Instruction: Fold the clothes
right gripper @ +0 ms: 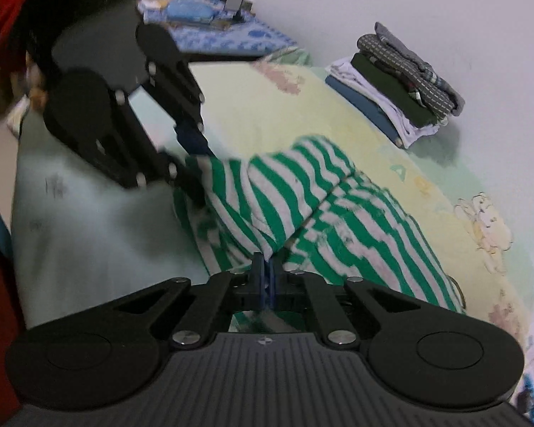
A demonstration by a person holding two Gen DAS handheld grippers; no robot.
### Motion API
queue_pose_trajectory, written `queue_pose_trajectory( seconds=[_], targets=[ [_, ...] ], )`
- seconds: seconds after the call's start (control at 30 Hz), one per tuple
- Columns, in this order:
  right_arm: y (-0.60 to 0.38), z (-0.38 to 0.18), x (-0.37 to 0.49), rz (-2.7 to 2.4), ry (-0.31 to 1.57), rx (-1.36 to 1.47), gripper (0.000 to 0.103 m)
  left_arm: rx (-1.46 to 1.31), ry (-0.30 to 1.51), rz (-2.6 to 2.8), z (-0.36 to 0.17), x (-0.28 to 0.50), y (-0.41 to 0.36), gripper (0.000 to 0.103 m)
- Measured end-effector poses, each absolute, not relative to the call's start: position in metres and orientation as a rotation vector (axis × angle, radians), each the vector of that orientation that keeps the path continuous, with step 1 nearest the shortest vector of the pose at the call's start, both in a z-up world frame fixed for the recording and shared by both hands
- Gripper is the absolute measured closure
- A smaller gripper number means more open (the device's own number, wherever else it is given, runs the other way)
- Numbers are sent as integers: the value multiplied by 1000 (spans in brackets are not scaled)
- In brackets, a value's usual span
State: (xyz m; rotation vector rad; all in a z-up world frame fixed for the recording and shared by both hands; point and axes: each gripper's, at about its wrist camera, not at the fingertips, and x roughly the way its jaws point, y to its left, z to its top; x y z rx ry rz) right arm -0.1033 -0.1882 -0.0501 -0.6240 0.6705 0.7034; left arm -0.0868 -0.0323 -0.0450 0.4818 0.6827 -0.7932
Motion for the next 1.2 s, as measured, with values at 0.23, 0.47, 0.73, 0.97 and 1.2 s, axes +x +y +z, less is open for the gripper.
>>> queue_pose_trajectory(
  seconds=[0.23, 0.47, 0.73, 0.97, 1.2],
  targets=[
    [-176, -67, -109, 702, 664, -711, 100, 545, 687, -803, -46, -93, -30, 92],
    [-179, -53, -107, 691, 624, -637, 91, 539, 693, -754, -43, -103, -20, 92],
    [-177, -35, -103, 678, 549, -555, 77, 562, 595, -718, -32, -101, -31, 57],
    [-163, -39, -89, 685, 508, -516, 78, 601, 615, -766, -39, -98, -44, 83],
    [-167, -55, -93, 727, 681, -479, 91, 680, 630, -817, -54, -121, -50, 96]
  ],
)
